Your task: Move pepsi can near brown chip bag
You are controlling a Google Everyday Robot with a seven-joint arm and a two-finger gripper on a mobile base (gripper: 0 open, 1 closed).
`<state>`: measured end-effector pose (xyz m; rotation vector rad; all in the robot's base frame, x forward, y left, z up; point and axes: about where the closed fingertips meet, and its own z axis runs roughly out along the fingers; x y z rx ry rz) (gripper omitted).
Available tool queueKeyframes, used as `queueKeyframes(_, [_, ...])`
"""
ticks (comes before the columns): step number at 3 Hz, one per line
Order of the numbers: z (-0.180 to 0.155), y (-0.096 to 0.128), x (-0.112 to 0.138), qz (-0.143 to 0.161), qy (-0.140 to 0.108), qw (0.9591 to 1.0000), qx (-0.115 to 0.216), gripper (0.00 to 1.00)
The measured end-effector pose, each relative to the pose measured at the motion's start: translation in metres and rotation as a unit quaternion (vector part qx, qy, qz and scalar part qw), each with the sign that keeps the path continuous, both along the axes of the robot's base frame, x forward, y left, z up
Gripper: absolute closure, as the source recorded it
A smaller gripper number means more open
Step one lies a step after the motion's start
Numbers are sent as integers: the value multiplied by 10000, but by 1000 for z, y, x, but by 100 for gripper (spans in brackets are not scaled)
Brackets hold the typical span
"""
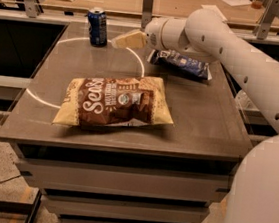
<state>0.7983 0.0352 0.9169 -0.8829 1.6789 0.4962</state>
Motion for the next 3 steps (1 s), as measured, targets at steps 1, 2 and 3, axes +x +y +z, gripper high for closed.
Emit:
queueKeyframes(1, [3, 10, 4, -23, -21, 10000, 58, 0])
queueKeyframes(2, [10, 32, 18, -80, -65, 9999, 111, 0])
queueKeyframes(3, [10, 54, 27, -55, -57, 9999, 87, 0])
